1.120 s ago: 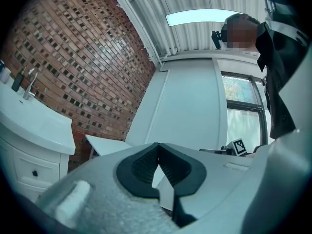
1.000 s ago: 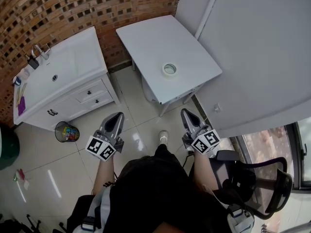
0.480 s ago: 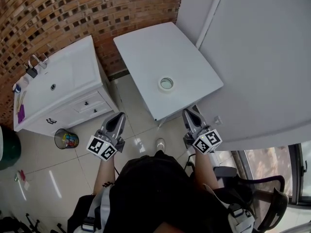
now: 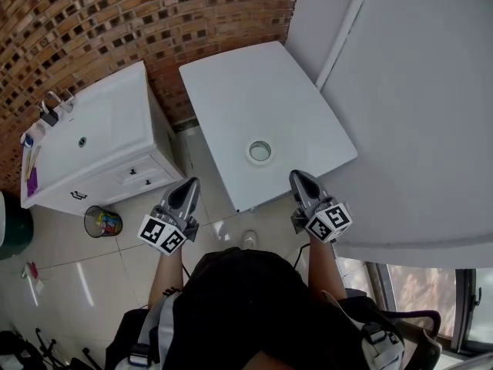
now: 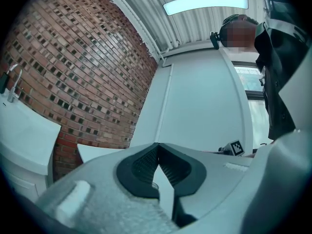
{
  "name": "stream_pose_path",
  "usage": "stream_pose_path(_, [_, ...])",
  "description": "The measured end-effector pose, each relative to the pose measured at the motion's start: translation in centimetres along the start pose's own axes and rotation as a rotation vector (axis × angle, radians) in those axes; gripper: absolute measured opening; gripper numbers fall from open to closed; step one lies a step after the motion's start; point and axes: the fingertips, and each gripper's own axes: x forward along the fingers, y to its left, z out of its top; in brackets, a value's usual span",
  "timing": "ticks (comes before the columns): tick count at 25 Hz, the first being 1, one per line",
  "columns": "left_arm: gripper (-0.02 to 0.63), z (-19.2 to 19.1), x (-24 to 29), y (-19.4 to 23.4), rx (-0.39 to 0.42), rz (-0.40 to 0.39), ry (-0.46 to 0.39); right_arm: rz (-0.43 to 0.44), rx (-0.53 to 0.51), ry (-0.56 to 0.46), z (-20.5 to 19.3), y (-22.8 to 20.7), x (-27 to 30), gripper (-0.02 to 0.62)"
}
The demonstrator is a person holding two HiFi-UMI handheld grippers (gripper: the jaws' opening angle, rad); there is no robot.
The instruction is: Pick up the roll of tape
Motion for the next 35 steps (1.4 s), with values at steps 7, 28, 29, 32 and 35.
stream_pose_path(7, [0.002, -0.5, 3.2, 0.7, -0.008, 0.047, -0.004, 0.026, -0.05, 0.039, 1.5, -4.4, 1.3, 0.005])
stream_pose_path(28, [0.002, -5.1, 11.3, 7.5, 0.024, -0.033, 0.16, 0.011, -0.253, 0.407, -6.1, -7.7, 11.7, 0.009])
stream_pose_path(29, [0.002, -5.8, 11.6, 7.6, 0.016, -0.04, 0.177, 0.033, -0.273, 0.451, -7.3, -7.4, 12.2, 0.025])
stream_pose_path(32, [0.002, -7.6, 11.6, 7.7, -0.005, -0.056, 0.222, 0.096, -0.306, 0.564, -10.9, -6.4, 13.2, 0.087])
stream_pose_path(35, [0.002, -9.6, 10.4, 8.4, -0.031, -0.043, 0.256, 0.151, -0.353, 0.666, -14.4, -5.8, 13.8, 0.116])
